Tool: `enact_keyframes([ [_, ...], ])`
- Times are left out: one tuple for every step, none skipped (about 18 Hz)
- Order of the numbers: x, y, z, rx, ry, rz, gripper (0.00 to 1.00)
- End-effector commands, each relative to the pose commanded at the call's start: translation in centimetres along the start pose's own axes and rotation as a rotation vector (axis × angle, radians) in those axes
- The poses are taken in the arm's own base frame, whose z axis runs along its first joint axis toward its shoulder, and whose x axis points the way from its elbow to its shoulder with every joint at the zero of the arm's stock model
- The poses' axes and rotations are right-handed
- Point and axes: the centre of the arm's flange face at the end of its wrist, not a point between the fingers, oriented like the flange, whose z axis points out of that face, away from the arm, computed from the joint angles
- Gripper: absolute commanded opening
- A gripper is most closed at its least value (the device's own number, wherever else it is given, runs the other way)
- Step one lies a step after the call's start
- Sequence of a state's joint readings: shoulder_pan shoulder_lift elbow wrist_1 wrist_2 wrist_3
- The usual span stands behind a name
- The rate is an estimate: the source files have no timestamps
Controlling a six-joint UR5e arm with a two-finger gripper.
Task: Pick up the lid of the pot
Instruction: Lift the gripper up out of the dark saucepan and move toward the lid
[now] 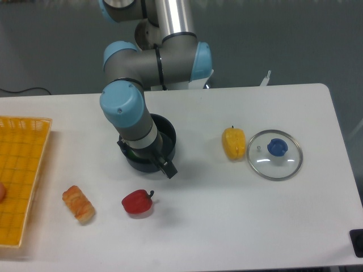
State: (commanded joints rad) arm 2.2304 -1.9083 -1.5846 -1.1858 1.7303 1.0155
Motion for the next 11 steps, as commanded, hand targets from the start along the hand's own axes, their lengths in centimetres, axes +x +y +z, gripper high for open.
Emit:
enact_keyframes([
  [0.00,0.00,0.00,0.000,0.000,0.002,1.00],
  [-0.08,0.06,0.00,0.001,-0.001,-0.003,1.00],
  [-0.13,0.11,0.02,0.003,0.001,-0.006,1.00],
  [-0.21,0.14,-0.04,0.006,0.001,-0.008,1.00],
  [-0.18,0.16,0.03,0.004,0.002,-0.008,1.00],
  [-0.25,0.23,0.05,0.004,0.002,-0.009,1.00],
  [-0.10,0.16,0.42,-0.001,0.007,-0.010,1.00],
  [-0.08,0.04,0.46,0.002,0.005,-0.010,1.00],
  [-0.22,0.11,0.29,0.006,-0.004,-0.019,1.00],
  [-0.20,0.09,0.48,0.006,-0.004,-0.024,1.00],
  [-0.42,0.31,0.51,0.004,-0.007,-0.032,1.00],
])
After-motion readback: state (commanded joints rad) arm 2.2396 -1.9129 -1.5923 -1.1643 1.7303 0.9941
